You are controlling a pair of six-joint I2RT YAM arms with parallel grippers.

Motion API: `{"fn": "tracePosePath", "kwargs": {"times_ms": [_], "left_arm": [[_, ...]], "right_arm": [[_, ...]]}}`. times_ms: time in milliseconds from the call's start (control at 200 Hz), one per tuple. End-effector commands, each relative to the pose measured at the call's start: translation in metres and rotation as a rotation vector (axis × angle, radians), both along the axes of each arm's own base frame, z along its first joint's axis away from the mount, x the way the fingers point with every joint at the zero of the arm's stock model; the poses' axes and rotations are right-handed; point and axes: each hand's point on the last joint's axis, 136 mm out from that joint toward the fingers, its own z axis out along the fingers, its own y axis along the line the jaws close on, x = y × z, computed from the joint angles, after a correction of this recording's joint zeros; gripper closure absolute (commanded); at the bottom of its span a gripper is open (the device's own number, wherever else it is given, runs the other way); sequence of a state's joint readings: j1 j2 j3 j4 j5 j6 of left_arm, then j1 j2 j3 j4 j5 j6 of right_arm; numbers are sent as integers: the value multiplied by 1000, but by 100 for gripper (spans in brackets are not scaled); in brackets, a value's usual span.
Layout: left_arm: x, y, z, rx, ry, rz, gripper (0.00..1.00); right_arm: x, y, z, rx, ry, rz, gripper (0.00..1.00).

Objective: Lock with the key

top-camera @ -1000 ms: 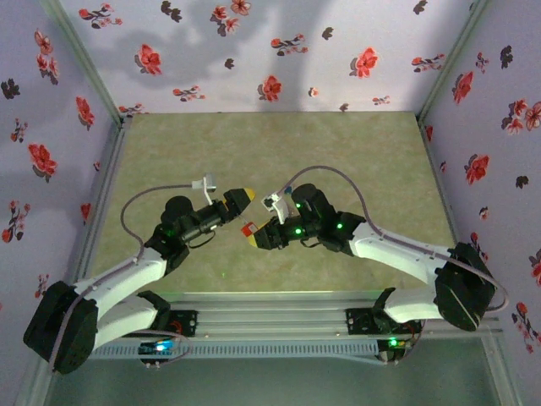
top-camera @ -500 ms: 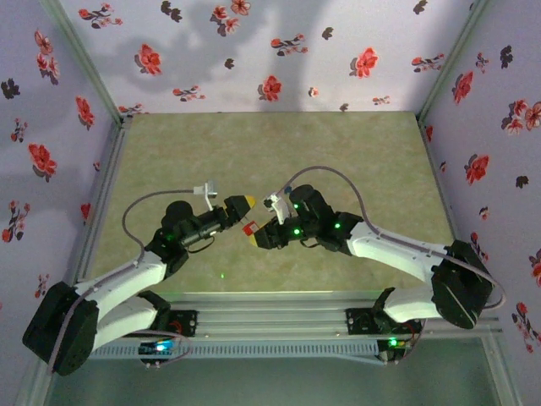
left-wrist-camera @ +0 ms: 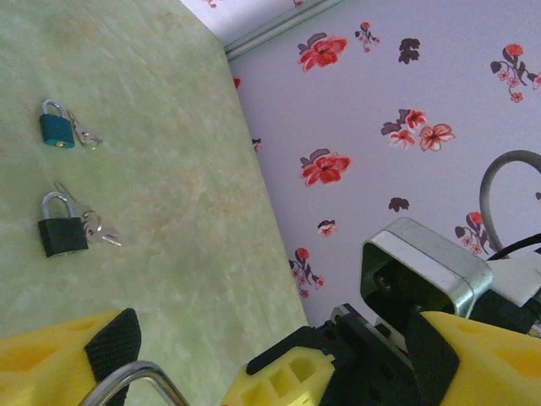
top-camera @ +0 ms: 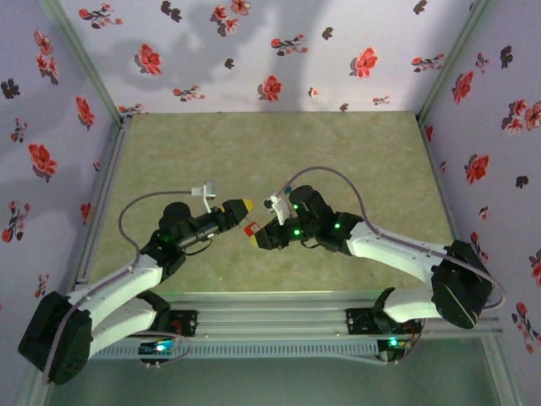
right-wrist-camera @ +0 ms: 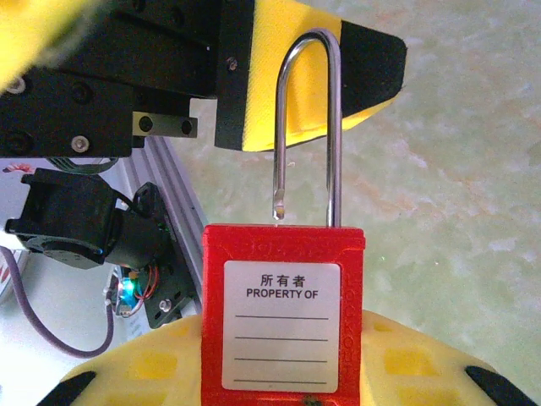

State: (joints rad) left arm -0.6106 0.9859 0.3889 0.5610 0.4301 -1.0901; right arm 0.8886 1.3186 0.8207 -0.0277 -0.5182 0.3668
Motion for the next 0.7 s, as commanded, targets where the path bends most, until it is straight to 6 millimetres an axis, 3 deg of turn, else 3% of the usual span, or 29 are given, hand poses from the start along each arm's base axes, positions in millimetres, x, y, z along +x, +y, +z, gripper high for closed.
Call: {"fn": "tracePosePath", "kwargs": {"times_ms": [0, 695], "left_arm": [[-4, 0, 1, 15, -29, -12, 17], [-6, 5, -2, 35, -29, -4, 45]], "right_arm": [[3, 3, 8, 10, -38, 3, 100], [4, 2, 8, 6, -49, -7, 100]]}}
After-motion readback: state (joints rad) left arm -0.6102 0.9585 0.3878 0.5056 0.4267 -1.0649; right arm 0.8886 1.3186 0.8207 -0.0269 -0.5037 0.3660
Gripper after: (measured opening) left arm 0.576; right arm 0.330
